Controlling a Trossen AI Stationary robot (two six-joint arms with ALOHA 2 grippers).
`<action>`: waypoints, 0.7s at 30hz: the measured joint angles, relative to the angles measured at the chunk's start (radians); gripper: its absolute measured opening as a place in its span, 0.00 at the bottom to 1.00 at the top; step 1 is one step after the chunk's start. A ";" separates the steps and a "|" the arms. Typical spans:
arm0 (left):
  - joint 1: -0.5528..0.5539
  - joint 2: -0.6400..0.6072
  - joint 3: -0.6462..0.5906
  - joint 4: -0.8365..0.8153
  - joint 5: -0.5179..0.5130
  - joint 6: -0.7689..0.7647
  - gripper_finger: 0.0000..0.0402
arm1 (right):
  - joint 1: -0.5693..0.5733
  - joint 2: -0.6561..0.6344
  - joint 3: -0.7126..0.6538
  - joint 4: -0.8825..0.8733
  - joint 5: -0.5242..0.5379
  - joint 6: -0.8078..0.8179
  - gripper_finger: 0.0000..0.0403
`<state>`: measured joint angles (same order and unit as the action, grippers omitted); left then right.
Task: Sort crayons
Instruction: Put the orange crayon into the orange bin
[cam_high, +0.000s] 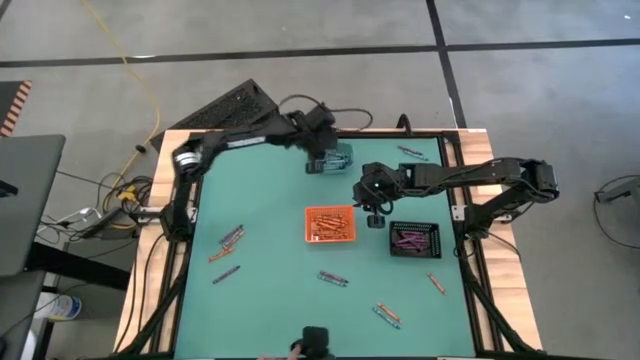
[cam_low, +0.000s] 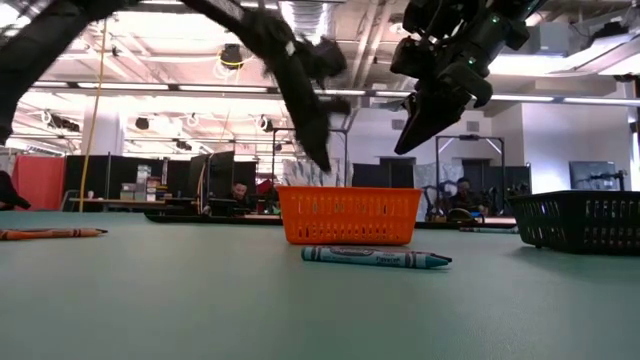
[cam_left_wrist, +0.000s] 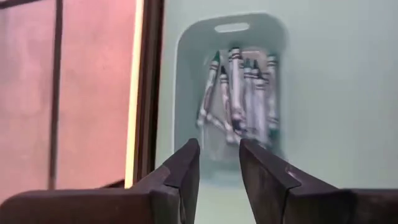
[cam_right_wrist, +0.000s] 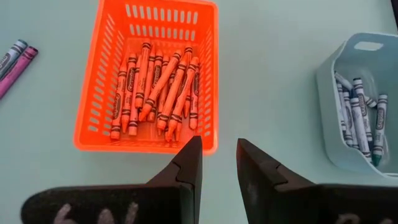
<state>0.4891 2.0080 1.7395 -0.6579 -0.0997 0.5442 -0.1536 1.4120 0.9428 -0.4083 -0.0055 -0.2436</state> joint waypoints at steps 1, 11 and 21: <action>0.001 -0.035 0.000 -0.037 0.011 -0.022 0.26 | -0.002 0.000 0.000 -0.001 0.000 0.000 0.23; -0.034 -0.385 -0.210 -0.350 0.173 -0.315 0.26 | -0.040 0.000 0.000 -0.028 0.004 -0.015 0.23; -0.243 -0.773 -0.752 -0.247 0.162 -0.786 0.26 | -0.080 0.000 0.000 0.022 0.004 -0.072 0.23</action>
<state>0.2463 1.2346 0.9873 -0.9050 0.0625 -0.2415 -0.2336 1.4120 0.9428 -0.3864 -0.0019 -0.3158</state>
